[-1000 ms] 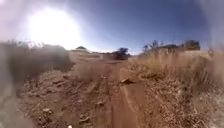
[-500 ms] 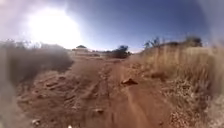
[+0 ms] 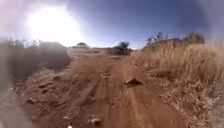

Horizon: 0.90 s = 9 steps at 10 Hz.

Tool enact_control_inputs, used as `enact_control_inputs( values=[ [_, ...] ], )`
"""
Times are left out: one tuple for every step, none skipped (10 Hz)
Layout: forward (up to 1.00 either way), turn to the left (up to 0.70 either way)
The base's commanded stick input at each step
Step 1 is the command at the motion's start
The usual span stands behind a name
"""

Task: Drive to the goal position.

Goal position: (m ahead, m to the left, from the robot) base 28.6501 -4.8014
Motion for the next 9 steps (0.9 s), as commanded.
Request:
enact_control_inputs(
  values=[
    [0.50, 0.00],
    [0.50, 0.00],
    [0.50, 0.00],
    [0.50, 0.00],
    [0.50, 0.00],
    [0.50, 0.00],
    [0.50, 0.00],
    [0.50, 0.00],
    [0.50, 0.00]
  ],
)
